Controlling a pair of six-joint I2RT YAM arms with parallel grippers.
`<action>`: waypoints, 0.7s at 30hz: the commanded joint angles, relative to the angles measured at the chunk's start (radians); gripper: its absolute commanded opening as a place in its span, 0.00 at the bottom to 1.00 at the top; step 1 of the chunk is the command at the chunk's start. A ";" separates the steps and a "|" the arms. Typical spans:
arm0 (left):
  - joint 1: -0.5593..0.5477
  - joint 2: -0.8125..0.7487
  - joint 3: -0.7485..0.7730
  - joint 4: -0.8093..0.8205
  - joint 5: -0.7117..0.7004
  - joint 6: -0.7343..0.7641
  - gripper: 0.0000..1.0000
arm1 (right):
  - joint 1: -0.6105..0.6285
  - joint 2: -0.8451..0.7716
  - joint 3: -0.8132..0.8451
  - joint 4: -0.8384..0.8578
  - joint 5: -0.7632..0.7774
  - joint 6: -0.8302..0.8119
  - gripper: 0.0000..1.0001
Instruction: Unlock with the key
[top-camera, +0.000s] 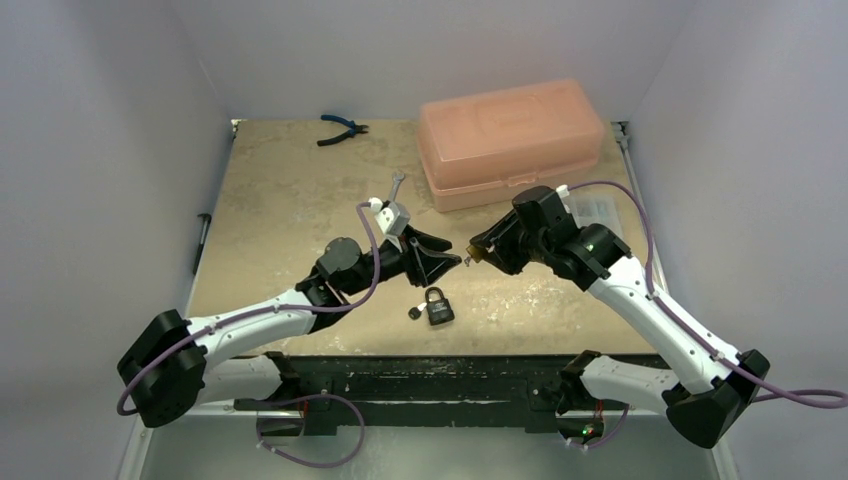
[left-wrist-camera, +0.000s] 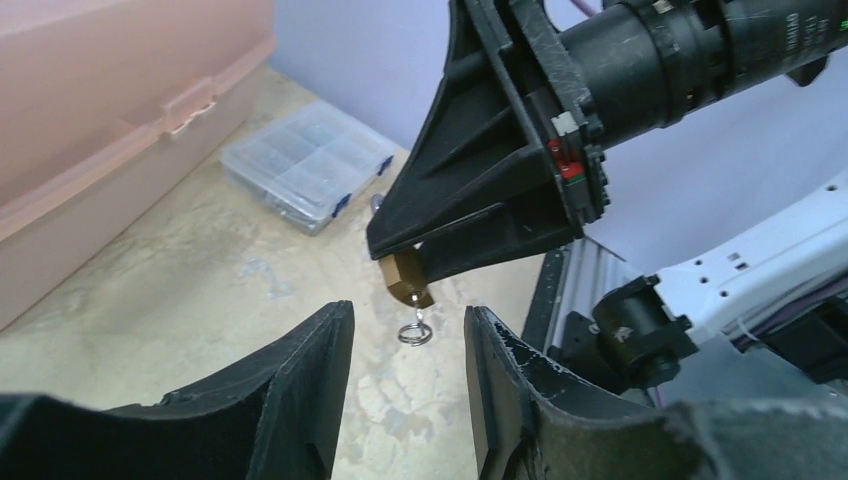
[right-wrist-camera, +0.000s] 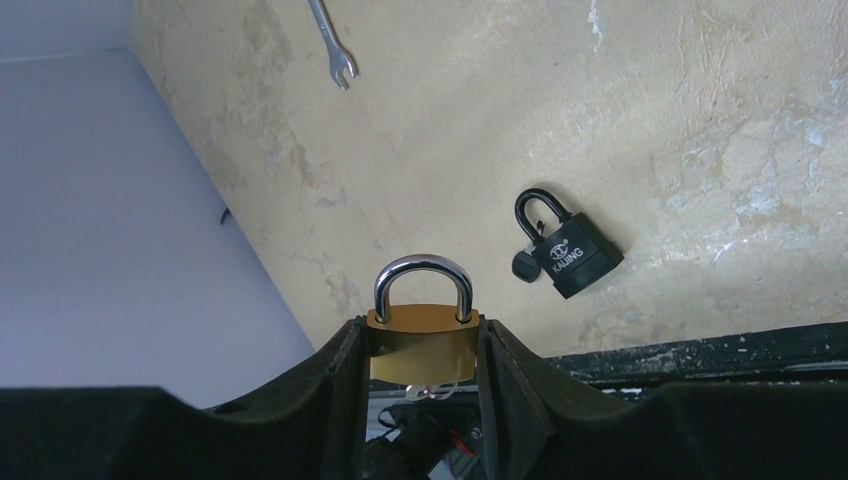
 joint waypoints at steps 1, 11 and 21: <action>0.007 0.026 0.024 0.097 0.089 -0.063 0.46 | 0.004 -0.032 0.011 0.037 0.028 0.022 0.00; 0.005 0.063 0.047 0.060 0.075 -0.033 0.41 | 0.005 -0.026 0.022 0.038 0.034 0.021 0.00; 0.005 0.104 0.087 0.025 0.074 0.008 0.33 | 0.003 -0.017 0.025 0.044 0.034 0.019 0.00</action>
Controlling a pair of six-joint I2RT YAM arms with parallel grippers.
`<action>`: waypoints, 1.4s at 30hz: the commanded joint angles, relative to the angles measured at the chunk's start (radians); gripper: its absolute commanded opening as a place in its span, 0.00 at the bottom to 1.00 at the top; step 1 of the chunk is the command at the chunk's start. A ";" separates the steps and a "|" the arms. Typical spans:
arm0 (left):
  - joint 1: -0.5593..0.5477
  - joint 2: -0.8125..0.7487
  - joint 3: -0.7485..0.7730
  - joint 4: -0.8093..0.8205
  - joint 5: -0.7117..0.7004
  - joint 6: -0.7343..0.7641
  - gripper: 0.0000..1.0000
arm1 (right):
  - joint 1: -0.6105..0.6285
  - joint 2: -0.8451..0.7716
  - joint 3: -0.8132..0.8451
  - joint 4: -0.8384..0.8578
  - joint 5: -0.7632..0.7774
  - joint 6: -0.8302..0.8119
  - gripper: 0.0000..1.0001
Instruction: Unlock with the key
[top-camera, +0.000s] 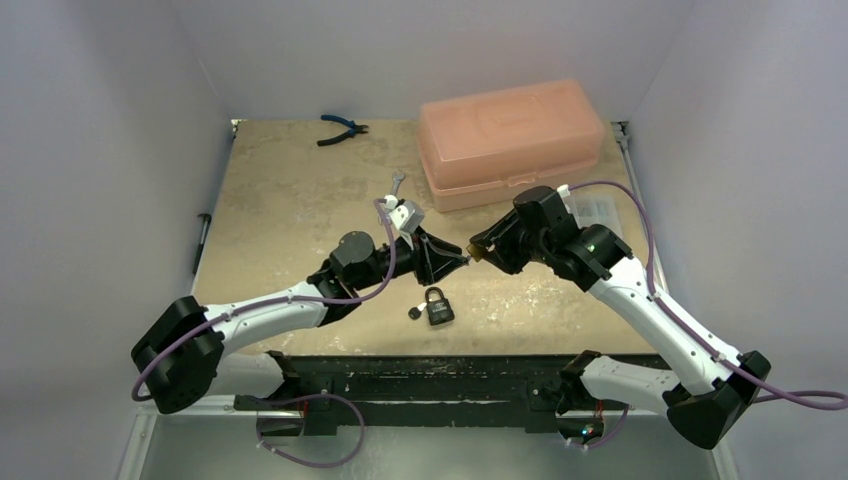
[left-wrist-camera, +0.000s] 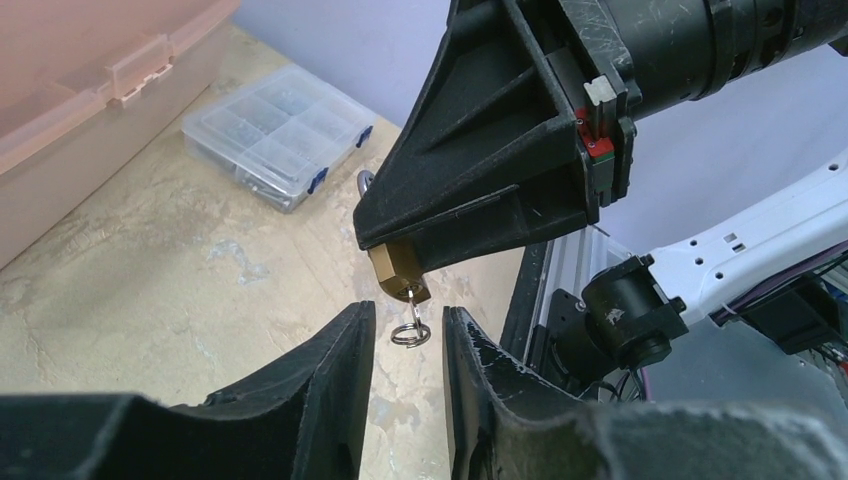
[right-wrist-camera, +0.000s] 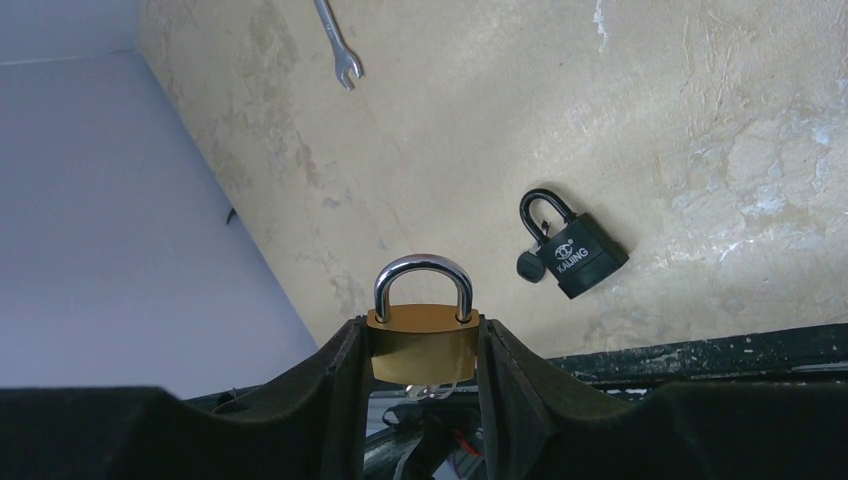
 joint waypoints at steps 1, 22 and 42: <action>0.005 0.011 0.043 0.025 0.011 0.027 0.32 | 0.004 -0.009 0.025 0.038 0.031 0.013 0.00; 0.004 0.084 0.068 0.069 0.022 0.019 0.05 | 0.004 -0.014 -0.006 0.062 -0.003 0.010 0.00; -0.155 0.067 0.197 -0.235 -0.265 0.438 0.00 | 0.004 0.000 -0.010 0.049 -0.006 0.004 0.00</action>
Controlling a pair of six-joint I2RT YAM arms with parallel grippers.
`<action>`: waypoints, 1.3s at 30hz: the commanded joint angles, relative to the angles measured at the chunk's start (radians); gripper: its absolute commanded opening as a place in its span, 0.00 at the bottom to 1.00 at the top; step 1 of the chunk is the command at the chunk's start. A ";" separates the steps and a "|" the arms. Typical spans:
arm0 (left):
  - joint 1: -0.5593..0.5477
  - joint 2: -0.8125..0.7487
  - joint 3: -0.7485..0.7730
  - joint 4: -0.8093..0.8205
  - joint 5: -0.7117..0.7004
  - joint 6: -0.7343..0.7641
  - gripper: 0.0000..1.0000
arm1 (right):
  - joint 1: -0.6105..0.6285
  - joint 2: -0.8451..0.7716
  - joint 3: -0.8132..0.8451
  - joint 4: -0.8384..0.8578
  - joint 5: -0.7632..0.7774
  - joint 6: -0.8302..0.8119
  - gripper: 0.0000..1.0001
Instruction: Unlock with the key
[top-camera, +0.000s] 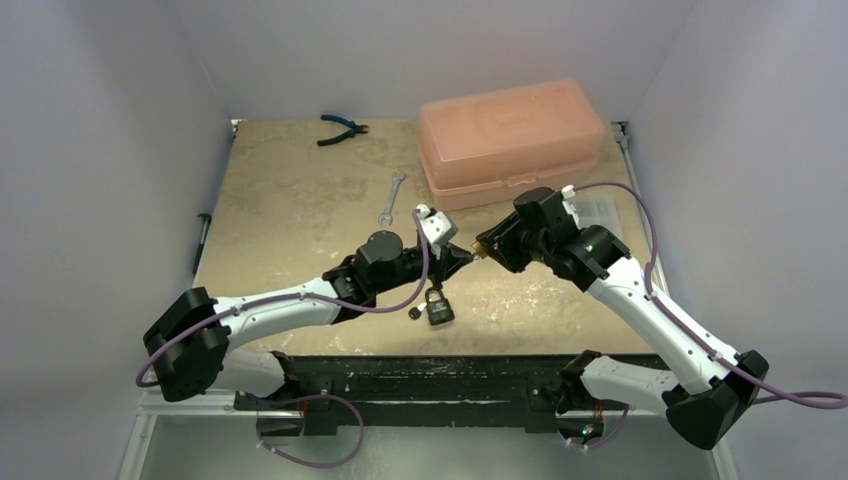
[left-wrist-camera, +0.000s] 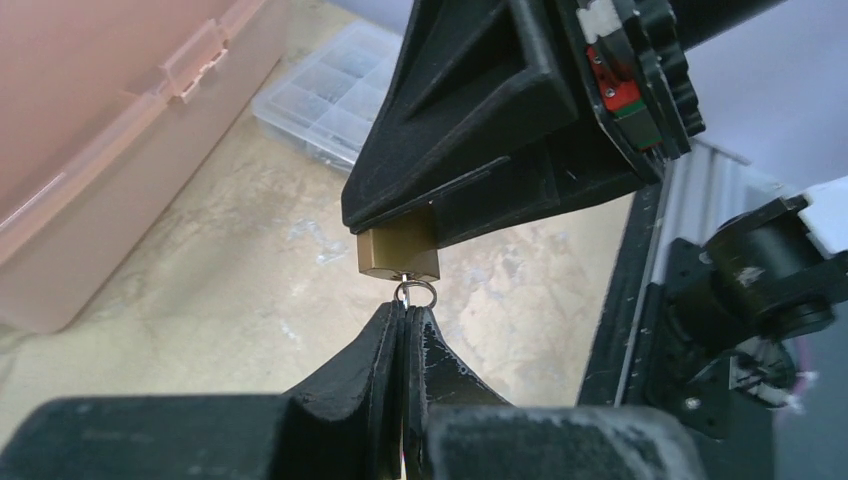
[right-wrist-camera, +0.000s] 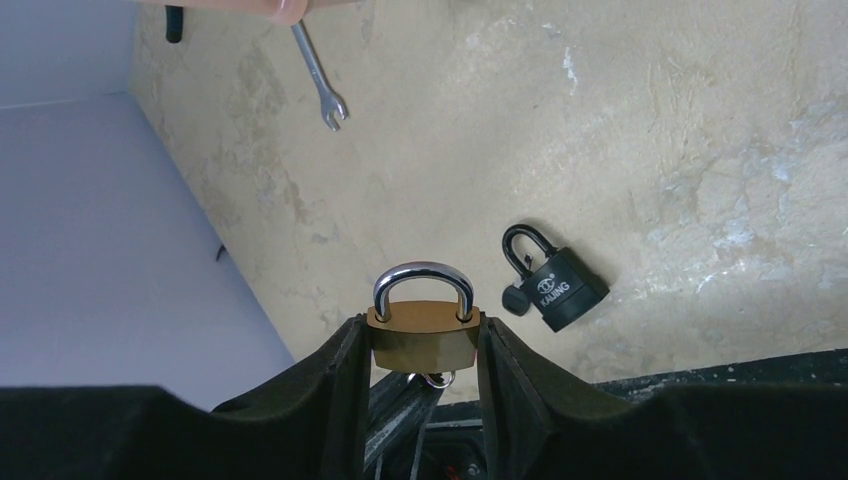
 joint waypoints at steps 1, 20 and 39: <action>-0.081 0.004 0.099 -0.071 -0.147 0.227 0.00 | 0.015 0.001 0.019 0.024 -0.053 0.007 0.00; -0.186 -0.001 0.124 -0.071 -0.371 0.449 0.00 | 0.015 -0.004 0.004 0.017 -0.059 0.013 0.00; -0.022 -0.268 -0.093 -0.019 -0.099 -0.022 0.82 | 0.013 -0.055 -0.045 0.092 -0.012 -0.003 0.00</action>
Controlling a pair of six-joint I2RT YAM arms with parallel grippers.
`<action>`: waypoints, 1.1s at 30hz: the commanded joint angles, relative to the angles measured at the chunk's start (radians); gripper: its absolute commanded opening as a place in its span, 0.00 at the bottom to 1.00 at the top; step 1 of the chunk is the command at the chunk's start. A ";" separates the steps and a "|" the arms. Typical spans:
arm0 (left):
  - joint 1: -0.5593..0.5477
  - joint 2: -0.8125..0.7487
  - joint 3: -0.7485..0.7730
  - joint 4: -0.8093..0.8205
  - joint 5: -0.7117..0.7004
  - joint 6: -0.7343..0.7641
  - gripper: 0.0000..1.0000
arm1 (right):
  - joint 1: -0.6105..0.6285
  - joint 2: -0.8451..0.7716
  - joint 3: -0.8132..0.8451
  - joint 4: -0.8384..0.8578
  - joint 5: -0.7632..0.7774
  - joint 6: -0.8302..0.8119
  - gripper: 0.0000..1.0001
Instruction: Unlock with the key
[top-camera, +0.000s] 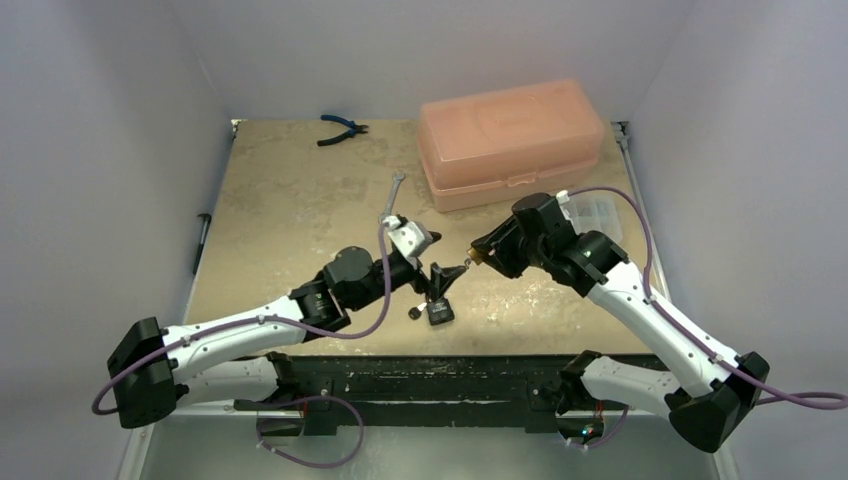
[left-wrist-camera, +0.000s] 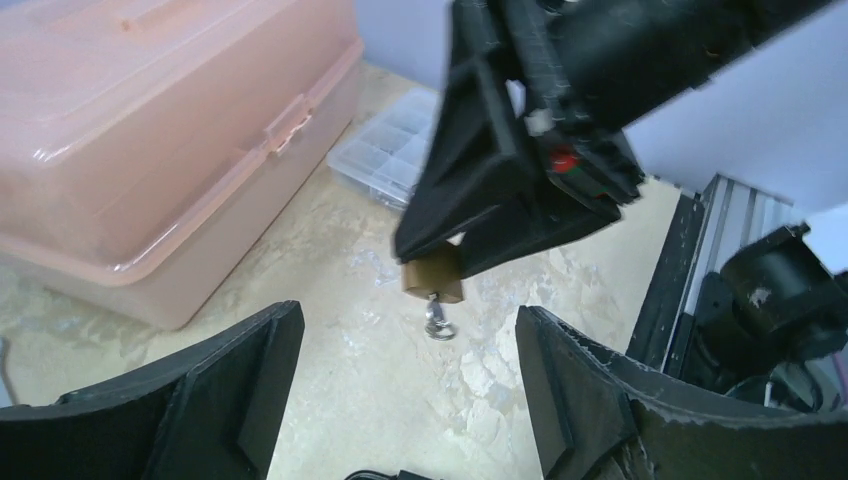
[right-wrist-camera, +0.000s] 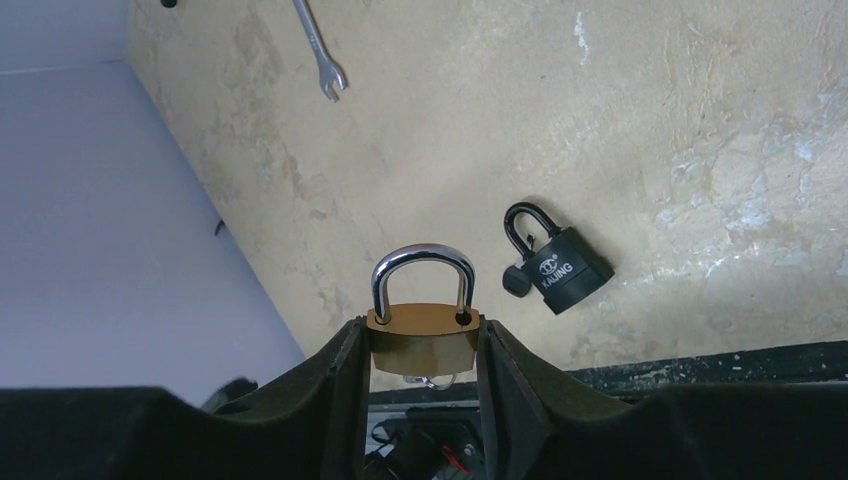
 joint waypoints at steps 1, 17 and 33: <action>0.116 -0.044 -0.075 0.134 0.187 -0.230 0.82 | 0.003 -0.045 -0.009 0.083 0.017 -0.005 0.00; 0.145 0.175 -0.095 0.497 0.241 -0.470 0.69 | 0.004 -0.071 -0.009 0.123 -0.010 -0.024 0.00; 0.145 0.293 -0.056 0.603 0.198 -0.507 0.50 | 0.002 -0.096 -0.027 0.143 -0.031 -0.028 0.00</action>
